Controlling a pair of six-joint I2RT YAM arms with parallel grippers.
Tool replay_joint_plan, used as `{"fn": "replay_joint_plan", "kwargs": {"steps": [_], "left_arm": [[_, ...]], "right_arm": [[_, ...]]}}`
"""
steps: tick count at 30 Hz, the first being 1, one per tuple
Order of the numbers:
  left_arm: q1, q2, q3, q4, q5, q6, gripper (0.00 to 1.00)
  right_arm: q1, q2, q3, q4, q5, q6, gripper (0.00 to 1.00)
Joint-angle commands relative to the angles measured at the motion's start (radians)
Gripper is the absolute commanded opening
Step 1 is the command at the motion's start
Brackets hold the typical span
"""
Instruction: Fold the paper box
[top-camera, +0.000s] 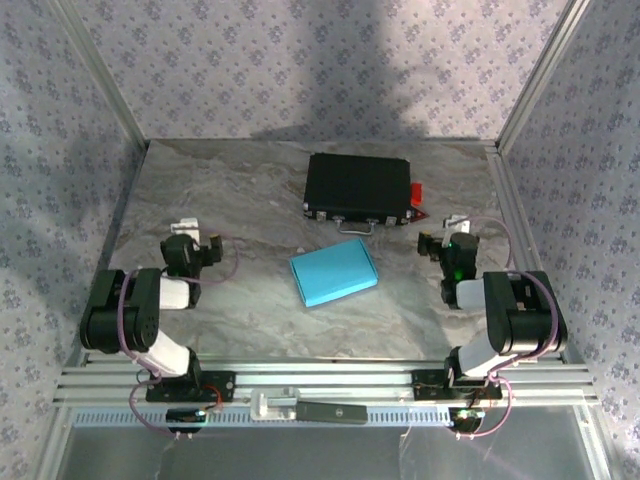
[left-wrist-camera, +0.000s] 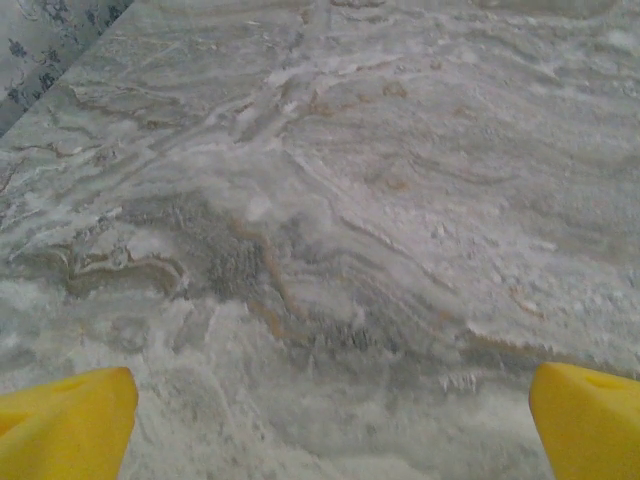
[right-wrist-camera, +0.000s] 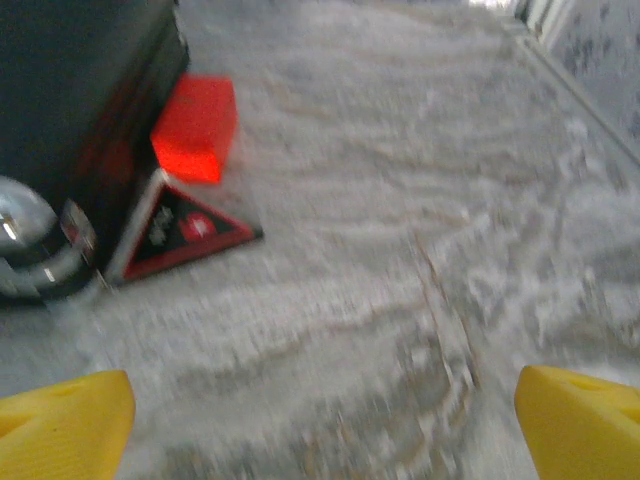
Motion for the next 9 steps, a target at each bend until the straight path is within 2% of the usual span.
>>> {"fn": "replay_joint_plan", "kwargs": {"steps": [1, 7, 9], "left_arm": [[0.007, -0.001, 0.046, 0.029, 0.048, -0.032, 1.0], [0.006, -0.008, 0.048, 0.016, 0.049, -0.034, 1.0], [0.01, -0.012, 0.026, 0.05, 0.047, -0.038, 1.0]], "right_arm": [[-0.001, 0.01, 0.027, 0.001, 0.023, -0.022, 0.99], [-0.005, 0.004, 0.034, -0.026, 0.015, -0.021, 0.99], [-0.002, -0.001, -0.004, 0.037, 0.028, -0.021, 0.99]]}}
